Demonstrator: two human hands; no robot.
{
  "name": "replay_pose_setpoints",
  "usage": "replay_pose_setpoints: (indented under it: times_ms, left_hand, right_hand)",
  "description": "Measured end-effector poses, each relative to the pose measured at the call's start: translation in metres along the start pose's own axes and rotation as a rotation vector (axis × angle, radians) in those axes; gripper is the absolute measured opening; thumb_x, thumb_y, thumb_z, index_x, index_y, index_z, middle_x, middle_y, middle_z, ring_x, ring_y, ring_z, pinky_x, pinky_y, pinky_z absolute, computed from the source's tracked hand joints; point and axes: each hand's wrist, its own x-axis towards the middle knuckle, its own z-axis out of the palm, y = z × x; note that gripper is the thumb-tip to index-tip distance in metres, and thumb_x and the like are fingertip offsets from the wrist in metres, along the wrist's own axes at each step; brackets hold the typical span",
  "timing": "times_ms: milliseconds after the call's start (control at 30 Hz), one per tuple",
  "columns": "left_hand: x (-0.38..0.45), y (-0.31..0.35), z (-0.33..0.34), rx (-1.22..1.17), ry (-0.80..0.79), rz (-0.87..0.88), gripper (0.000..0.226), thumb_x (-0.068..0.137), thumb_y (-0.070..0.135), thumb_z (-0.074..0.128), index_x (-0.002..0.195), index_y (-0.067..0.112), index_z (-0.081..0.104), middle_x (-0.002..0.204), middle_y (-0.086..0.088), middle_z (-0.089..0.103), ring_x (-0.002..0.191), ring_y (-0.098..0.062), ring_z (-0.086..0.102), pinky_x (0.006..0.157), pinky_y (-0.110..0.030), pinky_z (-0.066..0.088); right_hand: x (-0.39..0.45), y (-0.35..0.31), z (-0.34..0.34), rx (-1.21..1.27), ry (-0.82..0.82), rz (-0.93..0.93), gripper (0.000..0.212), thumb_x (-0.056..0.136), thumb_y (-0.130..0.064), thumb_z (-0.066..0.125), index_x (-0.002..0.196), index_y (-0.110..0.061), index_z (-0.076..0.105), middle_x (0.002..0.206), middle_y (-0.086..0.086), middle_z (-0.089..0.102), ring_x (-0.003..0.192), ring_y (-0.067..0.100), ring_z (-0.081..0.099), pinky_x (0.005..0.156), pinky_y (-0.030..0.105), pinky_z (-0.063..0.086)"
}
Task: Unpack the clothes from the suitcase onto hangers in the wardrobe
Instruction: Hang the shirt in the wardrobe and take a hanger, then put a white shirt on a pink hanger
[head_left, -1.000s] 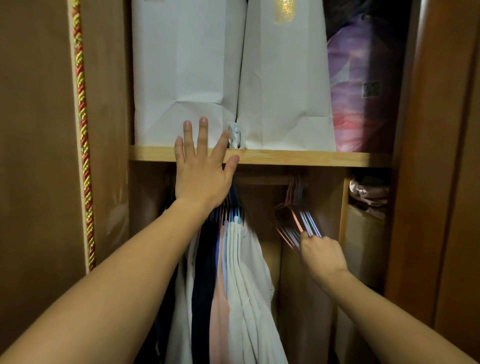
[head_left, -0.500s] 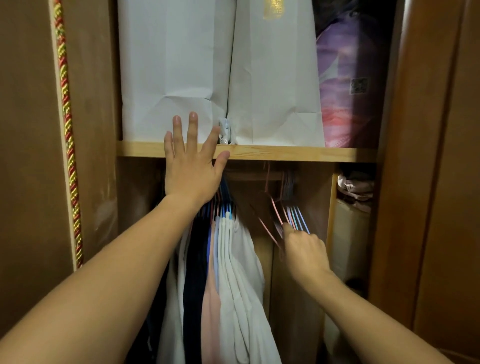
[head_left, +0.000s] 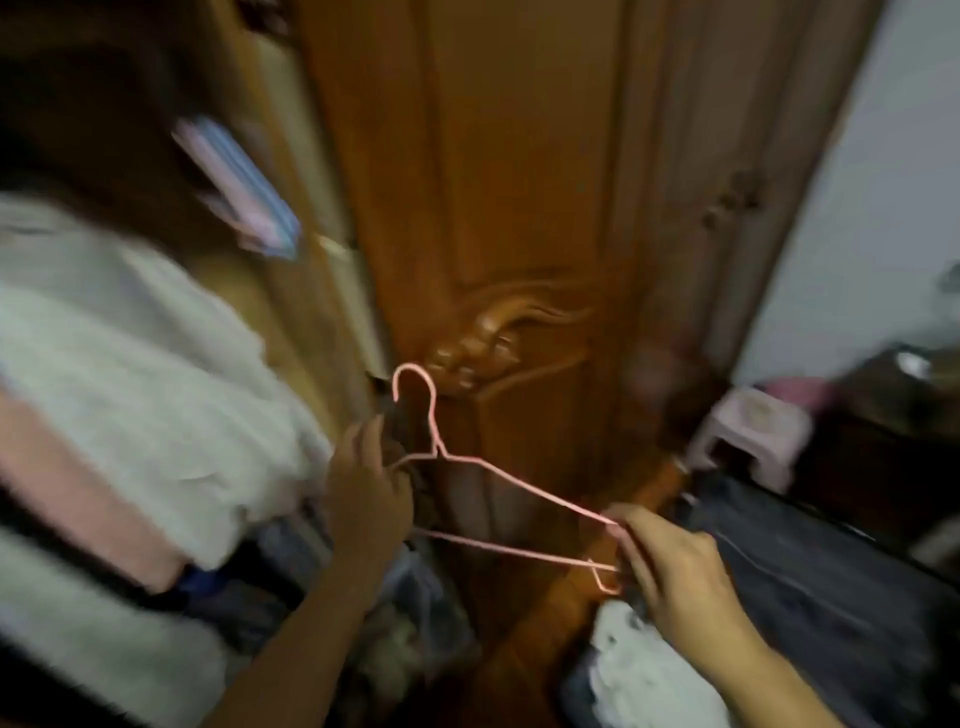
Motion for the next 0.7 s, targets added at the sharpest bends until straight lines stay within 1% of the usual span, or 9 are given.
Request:
replay_pose_setpoints:
  times_ms: [100, 200, 267, 333, 400, 467, 500, 600, 700]
  left_hand:
    - [-0.062, 0.038, 0.071, 0.014, -0.464, 0.037, 0.034, 0.094, 0.029, 0.048, 0.120, 0.014, 0.064, 0.115, -0.013, 0.068, 0.107, -0.035, 0.062, 0.097, -0.048, 0.048]
    - [-0.110, 0.077, 0.125, 0.045, -0.721, 0.177, 0.033, 0.106, 0.036, 0.037, 0.093, 0.022, 0.064, 0.095, -0.008, 0.072, 0.092, -0.030, 0.066, 0.080, -0.037, 0.044]
    - [-0.152, 0.096, 0.162, 0.020, -0.883, 0.262, 0.046, 0.104, 0.047, 0.031, 0.094, 0.019, 0.067, 0.095, -0.008, 0.073, 0.093, -0.031, 0.068, 0.077, -0.038, 0.047]
    - [-0.198, 0.114, 0.195, -0.010, -1.025, 0.372, 0.041, 0.099, 0.044, 0.033, 0.101, 0.024, 0.068, 0.089, -0.008, 0.073, 0.086, -0.034, 0.068, 0.072, -0.042, 0.051]
    - [-0.239, 0.138, 0.213, -0.037, -1.095, 0.469, 0.026, 0.092, 0.042, 0.039, 0.105, 0.033, 0.060, 0.079, -0.006, 0.071, 0.072, -0.030, 0.067, 0.061, -0.039, 0.052]
    - [-0.279, 0.164, 0.237, -0.060, -1.120, 0.616, 0.023, 0.091, 0.043, 0.043, 0.094, 0.027, 0.060, 0.069, -0.001, 0.067, 0.058, -0.024, 0.065, 0.046, -0.031, 0.042]
    - [-0.297, 0.173, 0.252, -0.063, -1.139, 0.714, 0.026, 0.091, 0.044, 0.044, 0.085, 0.024, 0.059, 0.065, 0.001, 0.065, 0.053, -0.021, 0.063, 0.041, -0.029, 0.036]
    - [-0.335, 0.179, 0.308, -0.009, -1.124, 0.880, 0.033, 0.094, 0.047, 0.044, 0.074, 0.024, 0.057, 0.060, 0.004, 0.060, 0.048, -0.018, 0.061, 0.037, -0.026, 0.032]
    - [-0.364, 0.143, 0.399, -0.048, -1.155, 0.779, 0.028, 0.099, 0.045, 0.048, 0.090, 0.023, 0.064, 0.080, -0.001, 0.066, 0.069, -0.028, 0.067, 0.052, -0.036, 0.050]
  right_hand:
    - [-0.068, 0.052, -0.046, 0.007, -0.015, 0.226, 0.021, 0.104, -0.036, 0.045, 0.098, -0.025, 0.062, 0.068, -0.012, 0.061, 0.061, -0.001, 0.060, 0.060, 0.020, 0.048]
    - [-0.134, 0.111, -0.085, -0.036, -0.036, 0.446, 0.017, 0.102, -0.032, 0.050, 0.091, -0.026, 0.061, 0.066, -0.011, 0.058, 0.059, -0.003, 0.058, 0.058, 0.012, 0.043]
    - [-0.191, 0.159, -0.107, -0.130, -0.173, 0.589, 0.019, 0.098, -0.033, 0.051, 0.083, -0.027, 0.059, 0.068, -0.011, 0.059, 0.063, 0.000, 0.057, 0.060, 0.021, 0.043]
    - [-0.244, 0.200, -0.122, -0.250, -0.409, 0.735, 0.017, 0.090, -0.028, 0.054, 0.077, -0.020, 0.057, 0.075, -0.004, 0.063, 0.073, 0.020, 0.065, 0.064, 0.033, 0.046]
    - [-0.283, 0.219, -0.122, -0.246, -0.579, 0.811, 0.007, 0.086, -0.026, 0.063, 0.089, -0.019, 0.065, 0.092, 0.003, 0.069, 0.092, 0.028, 0.068, 0.076, 0.036, 0.051]
    - [-0.308, 0.234, -0.105, -0.117, -0.574, 0.832, 0.042, 0.088, -0.040, 0.068, 0.124, -0.019, 0.064, 0.119, 0.001, 0.066, 0.113, 0.018, 0.062, 0.098, 0.034, 0.047]
    - [-0.314, 0.239, -0.090, -0.020, -0.535, 0.865, 0.048, 0.089, -0.045, 0.067, 0.131, -0.022, 0.060, 0.125, -0.003, 0.064, 0.116, 0.012, 0.059, 0.102, 0.031, 0.045]
    - [-0.324, 0.270, -0.029, 0.173, -0.381, 1.002, 0.012, 0.095, -0.044, 0.061, 0.103, -0.036, 0.065, 0.100, -0.011, 0.072, 0.096, 0.003, 0.065, 0.090, 0.028, 0.050]
    - [-0.342, 0.339, 0.049, 0.179, -0.285, 1.097, 0.026, 0.100, -0.036, 0.056, 0.080, -0.024, 0.067, 0.075, -0.007, 0.069, 0.078, 0.010, 0.065, 0.082, 0.035, 0.051]
